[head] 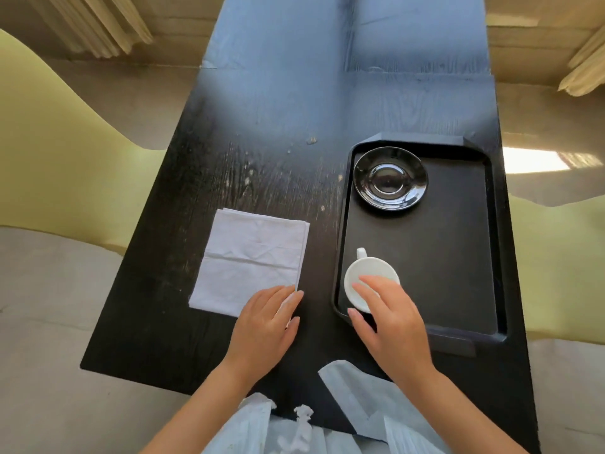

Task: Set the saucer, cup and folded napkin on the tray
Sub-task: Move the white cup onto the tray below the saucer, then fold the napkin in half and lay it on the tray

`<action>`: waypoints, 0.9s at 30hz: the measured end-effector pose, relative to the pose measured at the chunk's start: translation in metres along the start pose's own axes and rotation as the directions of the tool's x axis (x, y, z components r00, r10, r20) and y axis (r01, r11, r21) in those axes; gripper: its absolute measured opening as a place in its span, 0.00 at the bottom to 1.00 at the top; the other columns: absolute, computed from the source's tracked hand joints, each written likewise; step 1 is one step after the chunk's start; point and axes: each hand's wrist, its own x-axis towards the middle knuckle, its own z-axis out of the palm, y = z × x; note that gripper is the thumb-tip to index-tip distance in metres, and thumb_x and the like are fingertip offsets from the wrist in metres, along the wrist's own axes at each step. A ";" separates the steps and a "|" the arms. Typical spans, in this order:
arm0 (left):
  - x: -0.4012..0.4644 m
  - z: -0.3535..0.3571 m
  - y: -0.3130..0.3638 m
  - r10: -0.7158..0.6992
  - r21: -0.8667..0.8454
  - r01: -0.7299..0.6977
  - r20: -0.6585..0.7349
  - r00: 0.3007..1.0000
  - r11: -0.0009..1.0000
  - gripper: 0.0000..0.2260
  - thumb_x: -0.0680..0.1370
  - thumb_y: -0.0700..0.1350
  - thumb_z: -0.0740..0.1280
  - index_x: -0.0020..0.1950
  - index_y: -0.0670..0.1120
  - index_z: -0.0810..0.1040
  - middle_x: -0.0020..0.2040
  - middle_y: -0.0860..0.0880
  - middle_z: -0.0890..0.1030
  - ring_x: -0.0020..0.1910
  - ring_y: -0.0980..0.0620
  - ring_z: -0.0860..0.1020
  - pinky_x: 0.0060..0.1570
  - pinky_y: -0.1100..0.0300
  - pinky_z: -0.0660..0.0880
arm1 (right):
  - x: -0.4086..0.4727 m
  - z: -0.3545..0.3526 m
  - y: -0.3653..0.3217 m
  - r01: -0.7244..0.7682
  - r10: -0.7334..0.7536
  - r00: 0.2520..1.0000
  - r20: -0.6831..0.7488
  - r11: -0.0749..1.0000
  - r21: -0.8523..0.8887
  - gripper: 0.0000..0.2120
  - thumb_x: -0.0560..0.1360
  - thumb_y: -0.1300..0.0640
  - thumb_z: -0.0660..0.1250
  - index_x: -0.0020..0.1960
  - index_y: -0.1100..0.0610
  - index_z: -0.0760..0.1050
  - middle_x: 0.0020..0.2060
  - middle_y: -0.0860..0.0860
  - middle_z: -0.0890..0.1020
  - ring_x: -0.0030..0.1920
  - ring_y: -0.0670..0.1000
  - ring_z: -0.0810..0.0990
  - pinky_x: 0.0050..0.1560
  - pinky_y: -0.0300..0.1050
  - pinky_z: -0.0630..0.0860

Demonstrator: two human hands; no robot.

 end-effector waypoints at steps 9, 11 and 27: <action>-0.041 -0.026 -0.108 -0.080 0.051 0.072 0.164 0.983 0.996 0.21 0.71 0.42 0.74 0.63 0.42 0.76 0.62 0.40 0.78 0.60 0.41 0.77 0.60 0.44 0.74 | 0.006 0.097 -0.092 0.040 0.016 0.967 0.254 0.977 -0.211 0.27 0.62 0.56 0.79 0.59 0.60 0.77 0.59 0.57 0.80 0.60 0.58 0.78 0.55 0.53 0.78; -0.043 -0.021 -0.129 -0.065 0.100 0.040 0.257 0.964 0.994 0.23 0.75 0.44 0.69 0.69 0.45 0.70 0.70 0.42 0.70 0.68 0.42 0.69 0.67 0.45 0.65 | 0.005 0.117 -0.097 0.076 0.044 0.933 0.358 0.946 -0.316 0.29 0.64 0.55 0.78 0.63 0.59 0.75 0.63 0.58 0.77 0.64 0.58 0.74 0.58 0.54 0.76; -0.048 0.007 -0.205 0.182 0.074 -0.234 0.422 0.888 0.969 0.33 0.72 0.32 0.70 0.74 0.41 0.60 0.74 0.39 0.60 0.72 0.41 0.61 0.68 0.48 0.64 | -0.004 0.153 -0.097 0.140 0.023 0.947 0.321 0.868 -0.476 0.31 0.53 0.72 0.80 0.56 0.67 0.79 0.54 0.65 0.81 0.54 0.62 0.81 0.48 0.53 0.82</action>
